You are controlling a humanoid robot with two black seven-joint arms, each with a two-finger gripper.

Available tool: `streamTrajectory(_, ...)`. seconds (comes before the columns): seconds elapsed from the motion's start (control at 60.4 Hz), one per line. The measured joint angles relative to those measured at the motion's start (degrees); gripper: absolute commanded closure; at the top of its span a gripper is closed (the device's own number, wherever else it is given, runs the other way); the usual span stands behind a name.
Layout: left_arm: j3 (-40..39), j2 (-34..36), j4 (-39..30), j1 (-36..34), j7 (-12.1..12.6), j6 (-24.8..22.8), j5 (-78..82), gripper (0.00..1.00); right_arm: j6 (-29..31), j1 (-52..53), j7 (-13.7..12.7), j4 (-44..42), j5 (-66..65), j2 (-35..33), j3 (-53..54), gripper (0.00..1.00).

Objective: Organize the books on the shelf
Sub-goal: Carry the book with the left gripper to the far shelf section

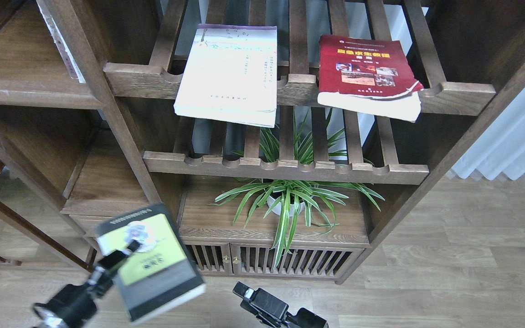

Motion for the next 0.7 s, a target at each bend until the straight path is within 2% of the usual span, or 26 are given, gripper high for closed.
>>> streamTrajectory(0.099,-4.65,4.12,-5.86,3.33,0.33,0.00,0.01,0.94,0.00,0.00,0.02,-0.17,0.00,0.00,0.30,0.06)
streamTrajectory(0.116,-7.34,6.50,-8.31,4.99,0.52,-0.01,0.04,0.94,0.00,0.00,0.01,-0.19,0.00,0.00,0.41,0.06)
streamTrajectory(0.182,-10.41,8.38,-9.70,6.53,0.69,-0.03,0.25,0.94,0.00,-0.01,0.02,-0.21,0.01,0.00,0.47,0.06)
streamTrajectory(0.397,-27.38,13.75,-10.71,9.27,1.86,-0.03,0.92,0.94,0.00,-0.01,0.01,-1.80,0.00,0.00,0.49,0.06)
streamTrajectory(0.563,-36.73,18.86,-10.77,9.14,2.34,-0.03,1.19,0.94,-0.01,0.00,0.01,-2.21,0.00,0.00,0.46,0.06)
streamTrajectory(0.695,-42.61,21.54,-10.51,7.04,3.99,-0.03,2.83,0.94,-0.02,0.00,0.01,-2.22,0.00,0.01,0.46,0.06)
